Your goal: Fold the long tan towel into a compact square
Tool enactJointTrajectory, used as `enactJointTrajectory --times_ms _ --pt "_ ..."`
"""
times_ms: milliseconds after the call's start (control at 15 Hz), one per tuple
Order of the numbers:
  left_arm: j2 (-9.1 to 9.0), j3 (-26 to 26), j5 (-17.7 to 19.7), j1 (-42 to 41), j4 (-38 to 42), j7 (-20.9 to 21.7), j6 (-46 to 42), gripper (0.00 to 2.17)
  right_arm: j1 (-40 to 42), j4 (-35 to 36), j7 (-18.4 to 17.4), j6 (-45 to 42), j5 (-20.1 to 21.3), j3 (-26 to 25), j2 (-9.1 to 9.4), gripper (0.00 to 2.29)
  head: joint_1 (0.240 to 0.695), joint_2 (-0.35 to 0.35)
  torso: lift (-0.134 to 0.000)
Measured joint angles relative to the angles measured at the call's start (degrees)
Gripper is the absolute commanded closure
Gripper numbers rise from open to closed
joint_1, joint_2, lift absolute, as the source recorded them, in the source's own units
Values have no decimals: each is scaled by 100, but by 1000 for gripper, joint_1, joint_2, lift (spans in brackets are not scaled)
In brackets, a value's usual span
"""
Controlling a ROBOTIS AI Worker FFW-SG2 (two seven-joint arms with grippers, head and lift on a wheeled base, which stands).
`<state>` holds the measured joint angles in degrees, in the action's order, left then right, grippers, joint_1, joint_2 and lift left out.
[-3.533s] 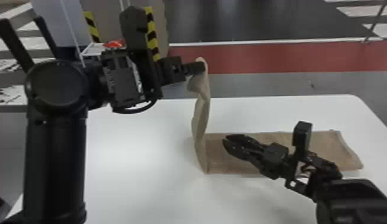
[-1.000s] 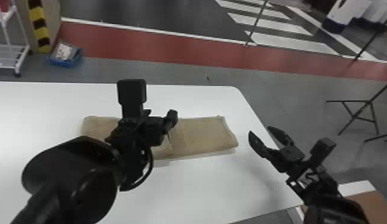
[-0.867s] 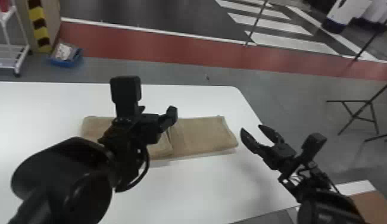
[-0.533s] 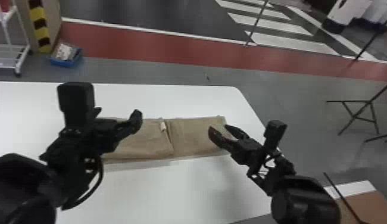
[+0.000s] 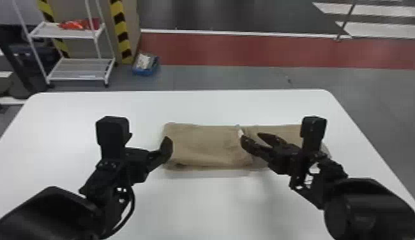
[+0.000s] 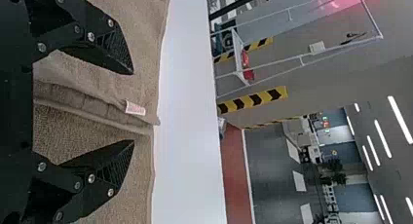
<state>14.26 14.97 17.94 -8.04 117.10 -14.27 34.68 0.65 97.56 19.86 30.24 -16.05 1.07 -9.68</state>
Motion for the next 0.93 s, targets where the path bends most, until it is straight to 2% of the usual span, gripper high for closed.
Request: enactJointTrajectory --times_ms 200,467,600,933 --pt "6 -53 -1 -117 17 79 -39 90 -54 -1 -133 127 176 91 69 475 695 -23 -125" --pt "3 -25 -1 -150 31 75 -44 90 -131 -84 -140 339 308 133 90 478 695 -23 -125" --pt "-2 -13 -12 -200 85 68 -44 90 -231 -257 -140 411 426 189 108 589 695 -25 -125" --pt "5 -94 -18 -354 169 56 -44 90 -359 -495 -140 375 457 242 161 599 695 -14 -125"
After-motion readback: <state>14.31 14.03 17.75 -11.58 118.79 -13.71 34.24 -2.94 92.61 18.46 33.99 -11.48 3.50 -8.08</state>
